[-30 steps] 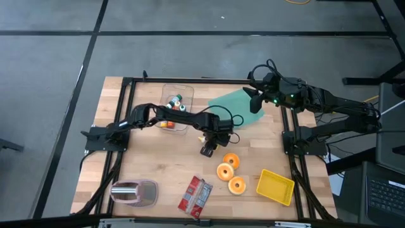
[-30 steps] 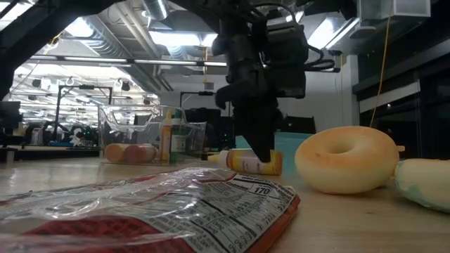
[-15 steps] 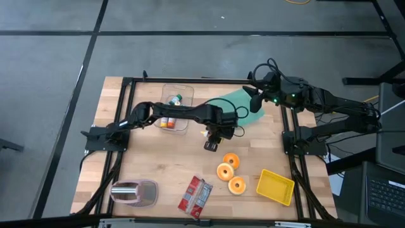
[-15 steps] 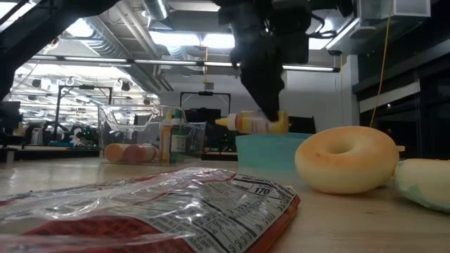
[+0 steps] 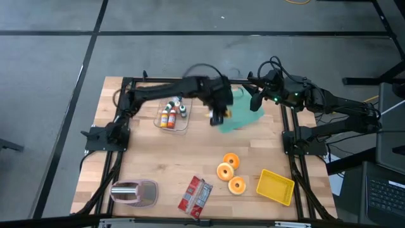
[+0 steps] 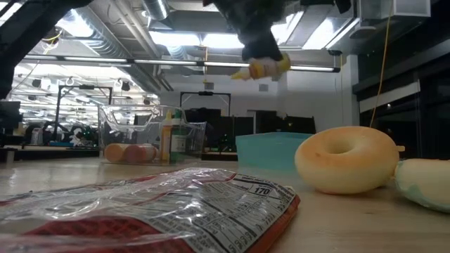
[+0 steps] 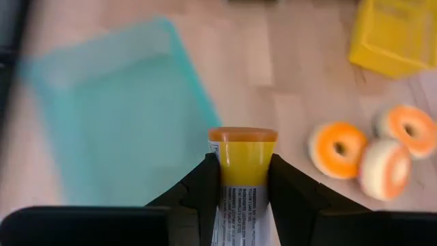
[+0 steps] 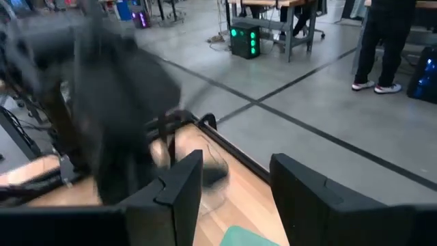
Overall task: Pick & Place Food Item
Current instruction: Put the yellow food coloring bottle into the transparent bin
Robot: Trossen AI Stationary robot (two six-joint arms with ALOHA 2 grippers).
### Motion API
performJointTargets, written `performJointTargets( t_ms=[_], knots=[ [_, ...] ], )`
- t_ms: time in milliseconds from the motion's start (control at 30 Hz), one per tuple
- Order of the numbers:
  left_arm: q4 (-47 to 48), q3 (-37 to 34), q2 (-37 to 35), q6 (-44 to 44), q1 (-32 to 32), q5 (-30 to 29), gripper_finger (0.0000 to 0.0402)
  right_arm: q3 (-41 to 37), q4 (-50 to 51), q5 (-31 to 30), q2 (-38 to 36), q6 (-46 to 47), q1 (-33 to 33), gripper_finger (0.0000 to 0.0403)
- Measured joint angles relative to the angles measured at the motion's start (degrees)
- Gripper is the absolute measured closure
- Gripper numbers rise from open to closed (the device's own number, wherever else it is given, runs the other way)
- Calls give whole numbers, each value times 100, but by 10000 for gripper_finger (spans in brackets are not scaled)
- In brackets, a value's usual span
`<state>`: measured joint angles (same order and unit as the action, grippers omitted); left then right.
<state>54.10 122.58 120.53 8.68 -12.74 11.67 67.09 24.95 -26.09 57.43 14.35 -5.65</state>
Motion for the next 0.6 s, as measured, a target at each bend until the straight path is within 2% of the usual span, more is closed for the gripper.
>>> performJointTargets(
  t_ms=[200,333,467,600],
  knots=[
    [-201,-444,-785,-124,-626,-13,298,-2,36,-1,3,-4,-2,234],
    [-858,-1079,-1526,-431,-1041,-9,298,-2,35,-2,2,-6,-2,234],
    [-1778,-2094,-2448,-862,-1355,-107,298,-2,34,-2,2,-22,-2,234],
    [-2559,-3460,-3361,-1343,-1546,-642,298,-4,35,-44,2,-17,-4,234]
  ],
)
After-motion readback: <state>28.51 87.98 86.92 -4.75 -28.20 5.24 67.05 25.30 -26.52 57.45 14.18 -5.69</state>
